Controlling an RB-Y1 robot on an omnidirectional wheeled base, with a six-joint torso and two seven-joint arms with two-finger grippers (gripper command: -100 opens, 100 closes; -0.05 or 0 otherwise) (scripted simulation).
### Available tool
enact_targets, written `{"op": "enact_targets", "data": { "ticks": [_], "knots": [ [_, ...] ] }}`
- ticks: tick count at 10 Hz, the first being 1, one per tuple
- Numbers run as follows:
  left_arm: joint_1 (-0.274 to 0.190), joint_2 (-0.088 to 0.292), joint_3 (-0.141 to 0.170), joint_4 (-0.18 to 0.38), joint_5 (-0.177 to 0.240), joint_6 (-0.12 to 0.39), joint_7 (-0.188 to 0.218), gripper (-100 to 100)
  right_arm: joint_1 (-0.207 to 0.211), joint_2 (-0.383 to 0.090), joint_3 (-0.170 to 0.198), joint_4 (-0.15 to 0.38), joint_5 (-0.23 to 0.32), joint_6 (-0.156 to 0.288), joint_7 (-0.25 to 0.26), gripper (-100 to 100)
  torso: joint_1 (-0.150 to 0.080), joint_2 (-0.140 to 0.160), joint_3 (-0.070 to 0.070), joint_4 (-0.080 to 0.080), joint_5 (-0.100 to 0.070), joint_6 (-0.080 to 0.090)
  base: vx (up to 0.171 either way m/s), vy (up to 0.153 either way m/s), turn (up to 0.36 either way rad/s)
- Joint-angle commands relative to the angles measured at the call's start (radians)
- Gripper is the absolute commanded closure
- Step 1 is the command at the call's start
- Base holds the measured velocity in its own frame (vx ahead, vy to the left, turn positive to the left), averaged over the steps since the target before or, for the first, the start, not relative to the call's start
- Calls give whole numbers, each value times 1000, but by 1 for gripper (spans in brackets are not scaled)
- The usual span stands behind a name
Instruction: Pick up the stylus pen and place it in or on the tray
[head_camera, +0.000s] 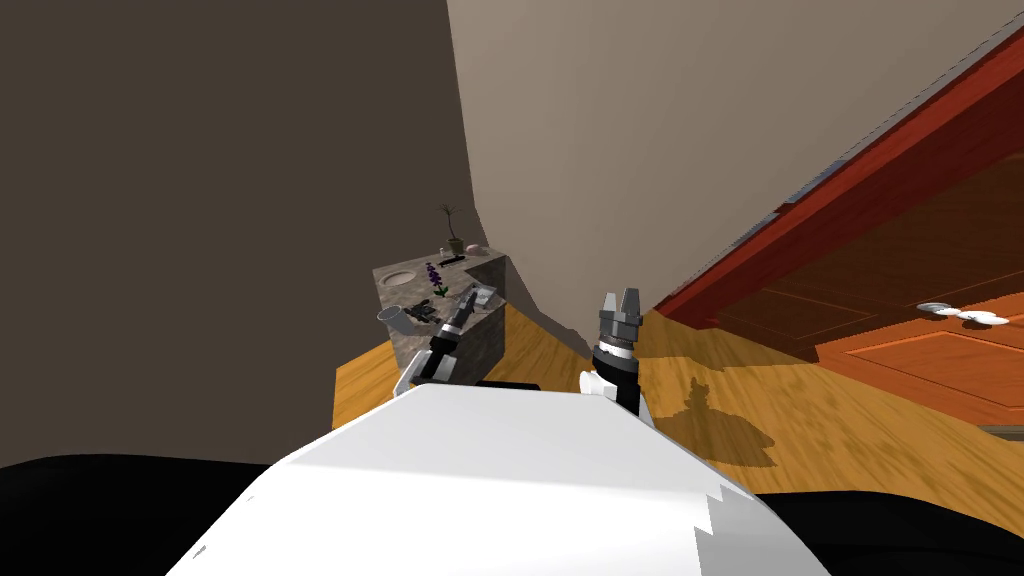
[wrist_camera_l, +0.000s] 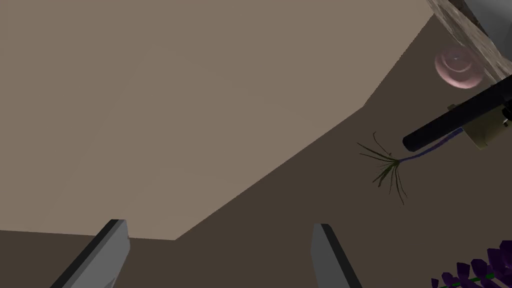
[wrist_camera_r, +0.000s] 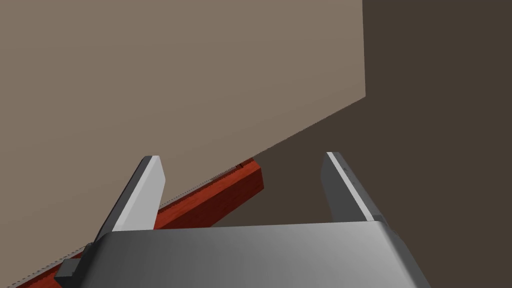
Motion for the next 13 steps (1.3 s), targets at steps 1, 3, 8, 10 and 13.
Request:
{"op": "enact_targets", "data": {
  "ticks": [1, 3, 8, 10, 13],
  "knots": [
    [4, 1, 3, 33, -26, -12, -39, -100, 0, 0, 0, 0, 0, 0, 0, 0, 0, 0, 0, 0, 0, 0, 20, 30, 16],
    [4, 8, 15, 71, -57, -18, -80, -100, 0, 0, 0, 0, 0, 0, 0, 0, -1, -2, -1, 0, 0, 0, 33, 14, 11],
    [23, 39, 75, 166, -149, -45, -196, -100, 0, 0, 0, 0, 0, 0, 0, 0, -5, -3, -2, -1, -1, 0, 62, -27, 2],
    [28, 45, 85, 179, -164, -50, -214, -100, 0, 0, 0, 0, 0, 0, 0, 0, -6, -4, -3, -1, -1, 0, 64, -51, 21],
    [41, 65, 115, 214, -206, -65, -264, -100, 0, 0, 0, 0, 0, 0, 0, 0, -5, -3, -2, -1, -1, 0, 48, -41, 9]
  ]
}}
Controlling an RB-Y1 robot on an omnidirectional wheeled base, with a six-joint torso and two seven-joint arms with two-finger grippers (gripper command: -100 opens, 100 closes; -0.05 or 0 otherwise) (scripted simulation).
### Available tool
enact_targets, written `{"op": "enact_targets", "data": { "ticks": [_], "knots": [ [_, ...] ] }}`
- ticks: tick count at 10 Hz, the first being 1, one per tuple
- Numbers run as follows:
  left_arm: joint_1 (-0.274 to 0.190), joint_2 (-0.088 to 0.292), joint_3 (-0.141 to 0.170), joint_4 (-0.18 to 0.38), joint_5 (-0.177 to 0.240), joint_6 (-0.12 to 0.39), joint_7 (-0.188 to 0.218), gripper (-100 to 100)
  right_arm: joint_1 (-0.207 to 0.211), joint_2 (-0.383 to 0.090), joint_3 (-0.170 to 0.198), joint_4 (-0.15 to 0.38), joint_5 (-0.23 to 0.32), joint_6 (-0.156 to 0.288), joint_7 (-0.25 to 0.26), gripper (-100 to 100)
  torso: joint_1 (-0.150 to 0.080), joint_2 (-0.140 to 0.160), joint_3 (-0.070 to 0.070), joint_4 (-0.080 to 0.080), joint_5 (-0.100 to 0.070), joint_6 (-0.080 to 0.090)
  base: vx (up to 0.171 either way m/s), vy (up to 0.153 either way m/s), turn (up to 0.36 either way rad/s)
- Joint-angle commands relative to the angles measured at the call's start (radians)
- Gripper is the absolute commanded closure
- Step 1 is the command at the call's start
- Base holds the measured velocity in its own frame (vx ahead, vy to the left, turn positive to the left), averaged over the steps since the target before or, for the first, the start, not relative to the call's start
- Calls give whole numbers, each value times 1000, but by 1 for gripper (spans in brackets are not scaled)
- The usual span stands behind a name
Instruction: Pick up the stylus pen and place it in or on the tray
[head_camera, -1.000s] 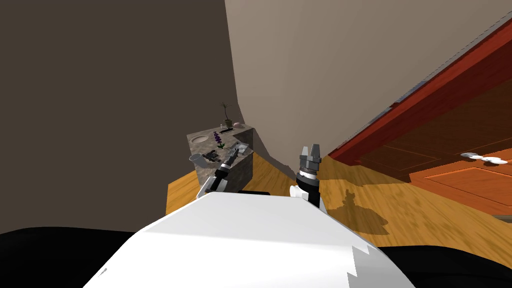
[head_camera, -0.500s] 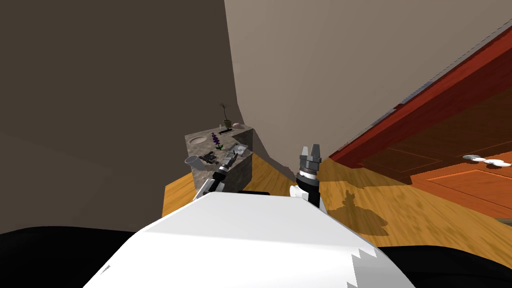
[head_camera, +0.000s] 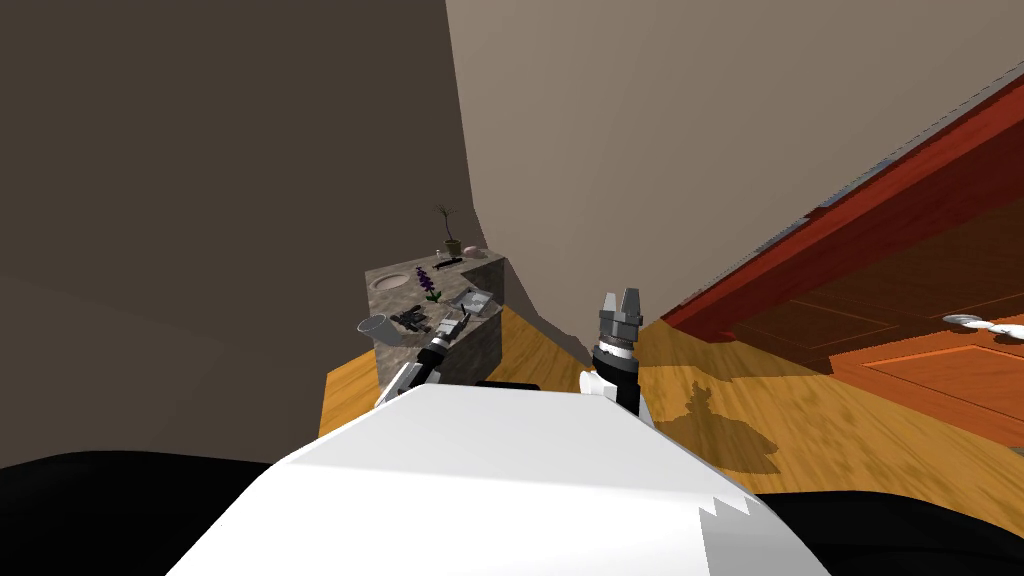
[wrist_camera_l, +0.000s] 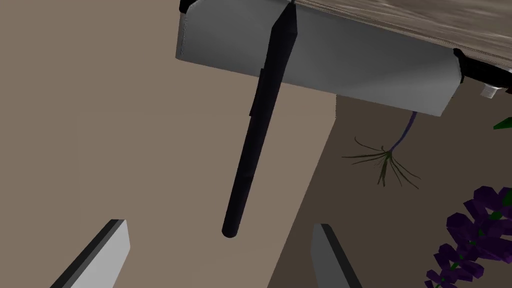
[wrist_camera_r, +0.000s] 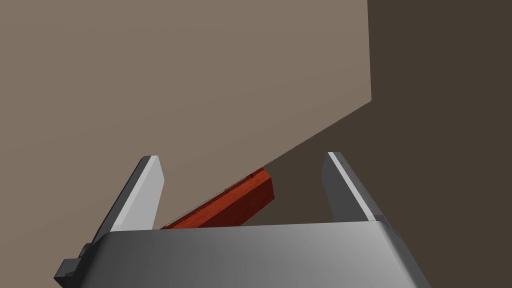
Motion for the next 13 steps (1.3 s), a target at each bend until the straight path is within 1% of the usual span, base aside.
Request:
{"op": "enact_targets", "data": {
  "ticks": [1, 2, 4, 5, 6, 7, 8, 12, 13],
  "knots": [
    [11, 15, 18, 22, -33, -9, -41, -100, 0, 0, 0, 0, 0, 0, 0, 0, 0, 0, 0, 0, 0, 0, 56, -48, -1],
    [14, 23, 25, 30, -43, -13, -53, -100, 0, 0, 0, 0, 0, 0, 0, 0, 0, 0, 0, 0, 0, 0, 63, -56, 15],
    [25, 43, 46, 58, -75, -25, -93, -100, 0, 0, 0, 0, 0, 0, 0, 0, -1, -1, -1, 0, 0, 0, 66, -58, 10],
    [20, 35, 41, 55, -65, -25, -82, -100, 0, 0, 0, 0, 0, 0, 0, 0, -2, -2, -1, 0, 0, 0, 33, -30, 4],
    [21, 36, 42, 56, -66, -27, -86, 0, 0, 0, 0, 0, 0, 0, 0, 0, 0, 0, 0, 0, 0, 0, 6, -5, 1],
    [21, 36, 42, 56, -66, -27, -85, -100, 0, 0, 0, 0, 0, 0, 0, 0, 1, 2, 1, 0, 0, 0, 0, 0, 0],
    [21, 36, 42, 56, -66, -27, -85, 100, 0, 0, 0, 0, 0, 0, 0, 0, 2, 3, 1, 1, 0, 0, 0, 0, 0],
    [21, 36, 42, 56, -66, -27, -85, 100, 0, 0, 0, 0, 0, 0, 0, 0, 2, 3, 2, 1, 0, 0, 0, 0, 0],
    [21, 36, 42, 56, -66, -27, -85, 0, 0, 0, 0, 0, 0, 0, 0, 0, 2, 3, 2, 1, 0, 0, 0, 0, 0]
  ]
}}
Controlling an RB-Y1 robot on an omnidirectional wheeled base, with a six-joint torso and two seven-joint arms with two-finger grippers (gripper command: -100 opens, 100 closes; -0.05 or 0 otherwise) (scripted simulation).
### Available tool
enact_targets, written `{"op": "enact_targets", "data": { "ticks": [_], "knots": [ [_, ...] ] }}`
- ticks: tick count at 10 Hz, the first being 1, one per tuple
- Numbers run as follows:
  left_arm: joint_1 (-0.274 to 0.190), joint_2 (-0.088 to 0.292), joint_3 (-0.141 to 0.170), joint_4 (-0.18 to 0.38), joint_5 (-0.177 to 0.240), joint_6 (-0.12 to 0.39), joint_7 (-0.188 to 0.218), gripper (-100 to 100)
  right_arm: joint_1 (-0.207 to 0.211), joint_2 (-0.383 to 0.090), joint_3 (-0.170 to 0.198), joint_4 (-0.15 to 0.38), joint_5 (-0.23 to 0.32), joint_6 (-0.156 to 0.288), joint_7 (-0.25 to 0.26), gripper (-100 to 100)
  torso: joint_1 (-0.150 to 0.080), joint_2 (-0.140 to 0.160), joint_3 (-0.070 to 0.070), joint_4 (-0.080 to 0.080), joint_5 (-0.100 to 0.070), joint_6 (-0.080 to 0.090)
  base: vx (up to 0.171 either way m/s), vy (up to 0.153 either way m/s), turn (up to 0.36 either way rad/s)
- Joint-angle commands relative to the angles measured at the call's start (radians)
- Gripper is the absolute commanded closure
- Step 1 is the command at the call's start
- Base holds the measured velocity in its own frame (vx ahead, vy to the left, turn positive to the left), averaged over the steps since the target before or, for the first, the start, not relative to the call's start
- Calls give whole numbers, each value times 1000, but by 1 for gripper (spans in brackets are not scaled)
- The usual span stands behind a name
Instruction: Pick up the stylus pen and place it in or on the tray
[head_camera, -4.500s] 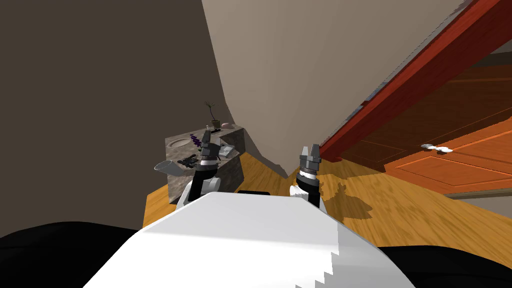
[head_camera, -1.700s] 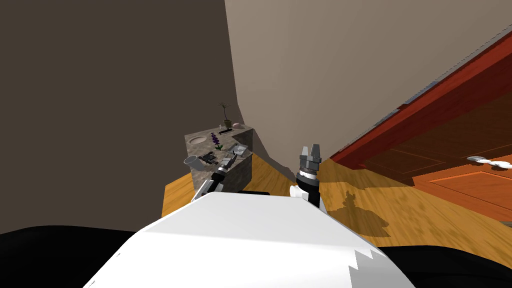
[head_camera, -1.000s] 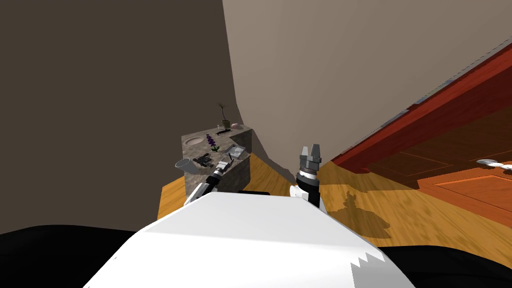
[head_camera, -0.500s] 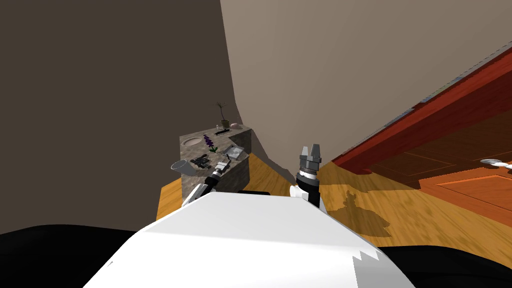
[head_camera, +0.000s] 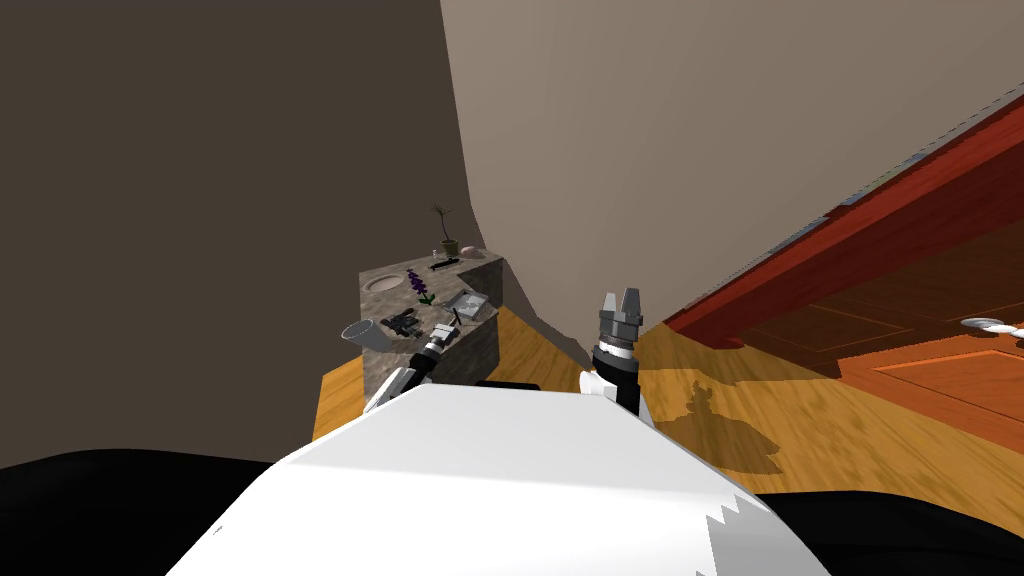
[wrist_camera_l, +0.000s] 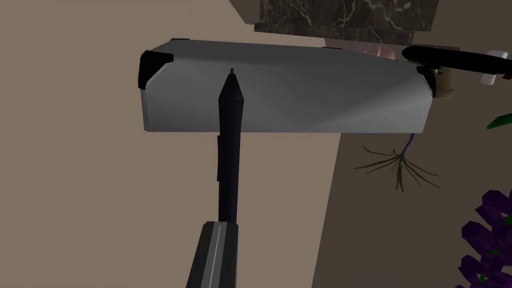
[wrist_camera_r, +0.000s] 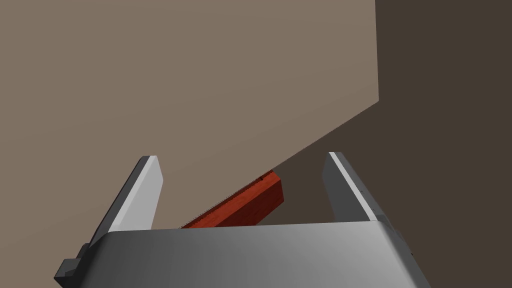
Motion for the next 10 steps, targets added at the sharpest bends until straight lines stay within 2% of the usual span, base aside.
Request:
{"op": "enact_targets", "data": {
  "ticks": [1, 3, 4, 5, 6, 7, 10],
  "knots": [
    [-4, -15, 2, 29, -5, -19, -24, -100, 0, 0, 0, 0, 0, 0, 0, 0, 0, 0, 0, 0, 0, 0, 7, -7, 28],
    [-8, -36, 4, 68, -12, -44, -56, -100, 0, 0, 0, 0, 0, 0, 0, 0, -1, -1, 0, 0, 0, 0, 11, -12, 37],
    [-10, -29, 4, 58, -10, -35, -43, -100, 0, 0, 0, 0, 0, 0, 0, 0, -1, -1, 0, 0, 0, 0, 0, 0, 0],
    [-9, -30, 4, 60, -10, -37, -47, 0, 0, 0, 0, 0, 0, 0, 0, 0, 0, 0, 0, 0, 0, 0, 0, 0, 0],
    [-9, -30, 4, 60, -10, -37, -47, -100, 0, 0, 0, 0, 0, 0, 0, 0, 0, 0, 0, 0, 0, 0, 0, 0, 0],
    [-9, -30, 4, 60, -10, -37, -47, 100, 0, 0, 0, 0, 0, 0, 0, 0, 0, 0, 0, 0, 0, 0, 0, 0, 0],
    [-9, -30, 4, 60, -10, -37, -47, 100, 0, 0, 0, 0, 0, 0, 0, 0, 0, 0, 0, 0, 0, 0, 0, 0, 0]
  ]
}}
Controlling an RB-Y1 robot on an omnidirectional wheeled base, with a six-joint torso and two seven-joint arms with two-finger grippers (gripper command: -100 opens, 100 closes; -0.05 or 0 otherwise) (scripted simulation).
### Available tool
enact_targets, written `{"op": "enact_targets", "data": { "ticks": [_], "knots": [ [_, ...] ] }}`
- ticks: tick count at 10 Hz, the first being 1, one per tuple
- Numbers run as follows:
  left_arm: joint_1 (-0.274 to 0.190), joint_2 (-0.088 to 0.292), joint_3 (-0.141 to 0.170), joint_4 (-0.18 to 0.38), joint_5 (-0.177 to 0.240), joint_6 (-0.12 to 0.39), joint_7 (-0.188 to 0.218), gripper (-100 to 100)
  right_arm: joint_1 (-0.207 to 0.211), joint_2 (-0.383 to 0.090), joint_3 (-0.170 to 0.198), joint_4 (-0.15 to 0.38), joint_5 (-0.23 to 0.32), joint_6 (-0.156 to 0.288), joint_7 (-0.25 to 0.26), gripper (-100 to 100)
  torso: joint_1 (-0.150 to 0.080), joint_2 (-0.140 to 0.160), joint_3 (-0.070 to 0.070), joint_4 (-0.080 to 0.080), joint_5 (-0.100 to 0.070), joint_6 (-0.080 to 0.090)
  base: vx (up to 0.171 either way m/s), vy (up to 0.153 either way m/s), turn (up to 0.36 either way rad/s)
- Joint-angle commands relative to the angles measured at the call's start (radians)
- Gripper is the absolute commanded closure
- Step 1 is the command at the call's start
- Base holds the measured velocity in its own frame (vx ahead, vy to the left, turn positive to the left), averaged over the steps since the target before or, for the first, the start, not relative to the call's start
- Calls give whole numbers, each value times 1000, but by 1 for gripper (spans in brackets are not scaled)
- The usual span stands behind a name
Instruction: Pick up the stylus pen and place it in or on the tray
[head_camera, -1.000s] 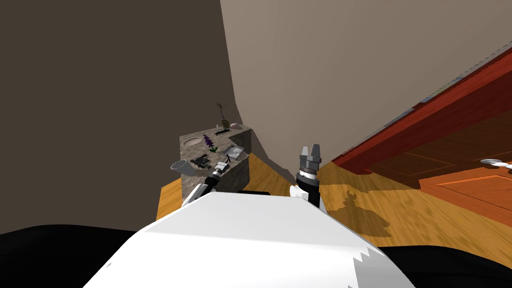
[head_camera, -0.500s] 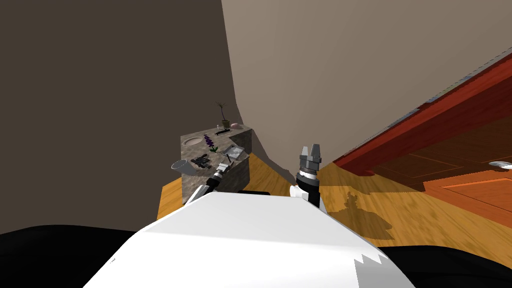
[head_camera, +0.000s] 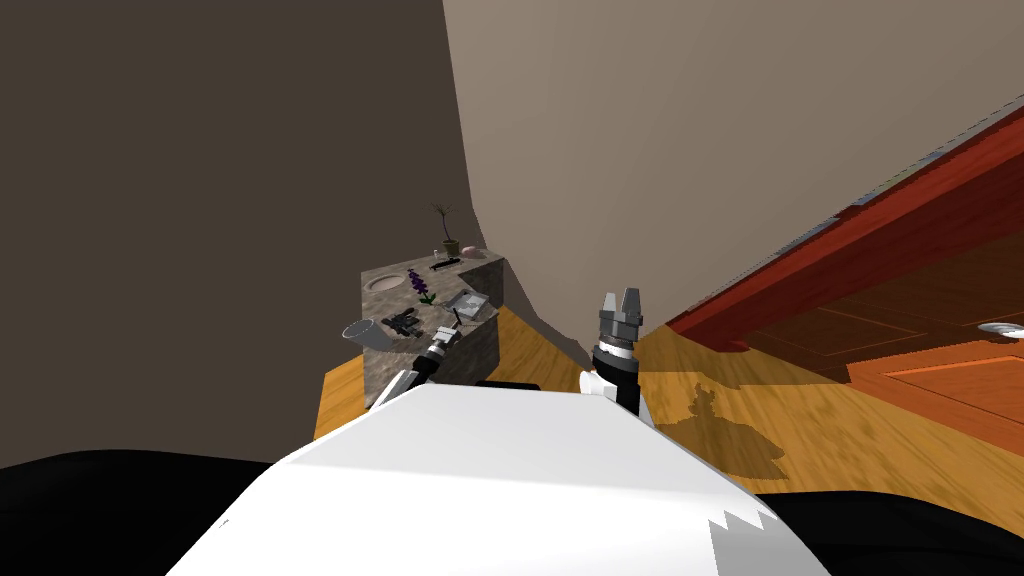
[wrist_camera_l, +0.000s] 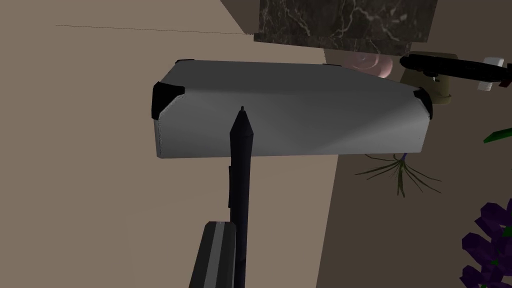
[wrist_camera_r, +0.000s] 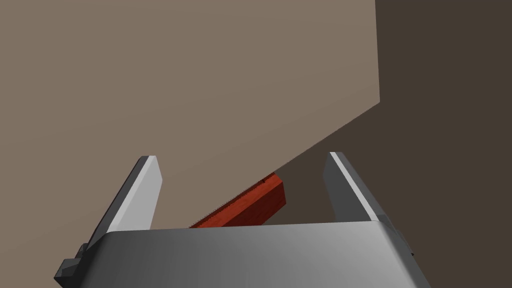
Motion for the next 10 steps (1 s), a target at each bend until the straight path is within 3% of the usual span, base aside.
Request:
{"op": "enact_targets", "data": {
  "ticks": [1, 2, 3, 10],
  "knots": [
    [0, 0, 0, 0, 0, 0, 0, 100, 0, 0, 0, 0, 0, 0, 0, 0, 0, 0, 0, 0, 0, 0, 0, 0, 0],
    [0, 0, 0, 0, 0, 0, 0, 0, 0, 0, 0, 0, 0, 0, 0, 0, 0, 0, 0, 0, 0, 0, 0, 0, 0],
    [-8, 24, 0, 5, 4, -11, 17, -100, 0, 0, 0, 0, 0, 0, 0, 0, 0, 0, 0, 0, 0, 0, -28, 43, -214],
    [-45, 143, 3, 29, 25, -65, 98, -100, 0, 0, 0, 0, 0, 0, 0, 0, 5, 3, 2, 1, 1, 0, -67, 75, -219]
  ]
}}
